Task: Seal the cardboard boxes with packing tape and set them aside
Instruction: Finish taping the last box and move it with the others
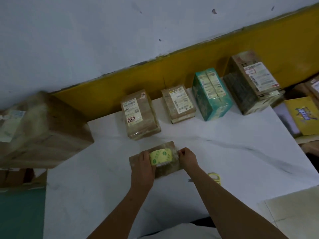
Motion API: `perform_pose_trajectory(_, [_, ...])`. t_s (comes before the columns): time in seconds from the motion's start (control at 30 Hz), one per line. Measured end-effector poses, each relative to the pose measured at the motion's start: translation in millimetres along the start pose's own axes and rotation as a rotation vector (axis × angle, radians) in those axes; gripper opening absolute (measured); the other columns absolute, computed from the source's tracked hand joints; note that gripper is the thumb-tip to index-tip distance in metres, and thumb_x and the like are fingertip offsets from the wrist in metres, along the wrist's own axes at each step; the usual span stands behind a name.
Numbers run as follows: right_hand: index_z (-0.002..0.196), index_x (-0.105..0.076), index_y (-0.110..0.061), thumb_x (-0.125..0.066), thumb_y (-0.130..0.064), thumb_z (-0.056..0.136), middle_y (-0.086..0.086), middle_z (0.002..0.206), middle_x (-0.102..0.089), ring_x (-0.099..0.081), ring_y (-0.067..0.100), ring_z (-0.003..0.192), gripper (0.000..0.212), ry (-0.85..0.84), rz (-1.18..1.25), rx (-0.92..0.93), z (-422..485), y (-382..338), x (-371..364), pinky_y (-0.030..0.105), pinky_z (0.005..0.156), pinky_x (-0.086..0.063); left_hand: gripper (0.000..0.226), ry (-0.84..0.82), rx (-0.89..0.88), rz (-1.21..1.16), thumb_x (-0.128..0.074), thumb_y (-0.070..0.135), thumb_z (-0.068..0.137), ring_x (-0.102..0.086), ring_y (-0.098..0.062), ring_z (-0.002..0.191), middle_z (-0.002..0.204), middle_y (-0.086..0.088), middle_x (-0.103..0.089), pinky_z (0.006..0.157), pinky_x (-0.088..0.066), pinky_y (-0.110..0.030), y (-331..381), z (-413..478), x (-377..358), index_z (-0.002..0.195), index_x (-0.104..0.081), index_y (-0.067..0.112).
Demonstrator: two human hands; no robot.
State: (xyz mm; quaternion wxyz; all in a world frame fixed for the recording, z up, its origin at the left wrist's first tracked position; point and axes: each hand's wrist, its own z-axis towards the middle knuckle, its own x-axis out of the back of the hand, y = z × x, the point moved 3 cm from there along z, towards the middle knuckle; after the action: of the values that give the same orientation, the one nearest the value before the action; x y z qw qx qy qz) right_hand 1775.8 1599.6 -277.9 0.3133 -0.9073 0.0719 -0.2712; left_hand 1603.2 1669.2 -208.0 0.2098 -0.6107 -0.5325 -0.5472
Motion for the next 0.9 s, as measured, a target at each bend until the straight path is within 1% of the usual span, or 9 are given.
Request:
perform_pose_trajectory(0.13, [0.142,-0.036,-0.010,-0.060,-0.038,0.094,0.013,0.136,-0.038,-0.055,0.036,0.114,0.061,0.045,0.002,-0.010,-1.9,5.7,14.0,0.037,0.094,-0.044,0.039,0.002,-0.008,-0.014,-0.054,0.021,0.093,-0.057,-0.026,0.107,0.127,-0.005,-0.049,0.077,-0.053,-0.039,1.9,3.6,1.0,0.130,-0.041,0.014])
perform_pose_trajectory(0.2, [0.145,-0.040,-0.014,-0.047,-0.041,0.100,0.010,0.139,-0.049,-0.054,0.027,0.118,0.053,0.101,0.034,0.109,-11.5,-6.7,16.0,0.034,0.098,-0.041,0.039,0.003,-0.014,-0.017,-0.053,0.023,0.093,-0.056,-0.025,0.107,0.127,-0.005,-0.049,0.078,-0.053,-0.039,0.0,3.7,0.1,0.129,-0.040,0.015])
perform_pose_trajectory(0.27, [0.148,-0.038,-0.016,-0.038,-0.039,0.103,0.007,0.143,-0.049,-0.049,0.023,0.127,0.050,0.007,0.046,0.213,-19.7,-18.5,4.9,0.031,0.106,-0.035,0.041,-0.009,-0.027,0.020,-0.051,0.027,0.094,-0.056,-0.024,0.108,0.128,-0.004,-0.048,0.080,-0.052,-0.038,-3.7,3.8,-1.4,0.132,-0.038,0.015])
perform_pose_trajectory(0.4, [0.154,-0.024,-0.021,-0.040,-0.033,0.104,0.006,0.153,-0.037,-0.039,0.025,0.138,0.054,-0.137,-0.115,0.155,-17.8,-15.2,-12.1,0.037,0.117,-0.026,0.042,0.003,-0.078,0.153,-0.048,0.033,0.094,-0.055,-0.021,0.107,0.124,-0.003,-0.052,0.083,-0.050,-0.035,5.2,7.8,3.5,0.131,-0.039,0.017])
perform_pose_trajectory(0.5, [0.153,-0.022,-0.033,-0.033,-0.040,0.103,0.005,0.139,-0.053,-0.055,0.027,0.121,0.052,-0.031,-0.382,0.182,-23.7,-18.5,-9.7,0.040,0.101,-0.043,0.038,0.045,-0.180,0.217,-0.065,0.022,0.078,-0.058,-0.024,0.100,0.108,-0.005,-0.061,0.079,-0.051,-0.034,9.3,10.5,17.6,0.114,-0.055,0.014])
perform_pose_trajectory(0.63, [0.150,-0.022,-0.040,-0.012,-0.051,0.101,0.006,0.126,-0.061,-0.059,0.029,0.110,0.050,0.060,-0.438,0.189,-27.3,-21.2,-10.2,0.039,0.094,-0.045,0.044,0.161,-0.319,0.317,-0.076,0.007,0.051,-0.058,-0.023,0.072,0.082,-0.003,-0.060,0.057,-0.048,-0.030,-39.3,3.1,46.0,0.091,-0.060,0.014])
perform_pose_trajectory(0.73, [0.149,-0.023,-0.039,-0.009,-0.052,0.101,0.007,0.123,-0.062,-0.059,0.029,0.108,0.052,0.069,-0.479,0.201,-30.8,-25.1,-14.4,0.040,0.090,-0.042,0.047,0.252,-0.384,0.392,-0.063,0.000,0.050,-0.058,-0.025,0.071,0.082,-0.004,-0.060,0.052,-0.045,-0.030,-70.7,-12.6,59.6,0.095,-0.060,0.011])
perform_pose_trajectory(0.83, [0.146,-0.026,-0.039,-0.007,-0.055,0.099,0.008,0.116,-0.064,-0.061,0.029,0.103,0.053,0.091,-0.507,0.189,-34.0,-26.2,-16.5,0.041,0.088,-0.046,0.031,0.289,-0.299,0.405,-0.048,0.008,0.062,-0.057,-0.025,0.068,0.076,-0.004,-0.057,0.050,-0.042,-0.029,-93.1,-15.3,65.8,0.091,-0.059,0.011])
perform_pose_trajectory(0.9, [0.141,-0.029,-0.039,-0.007,-0.056,0.098,0.008,0.108,-0.064,-0.062,0.030,0.095,0.051,0.101,-0.513,0.178,-35.5,-27.5,-16.8,0.045,0.085,-0.052,0.018,0.288,-0.197,0.412,-0.057,0.009,0.068,-0.058,-0.027,0.067,0.071,-0.005,-0.056,0.050,-0.042,-0.029,-124.7,-15.8,70.5,0.085,-0.059,0.011])
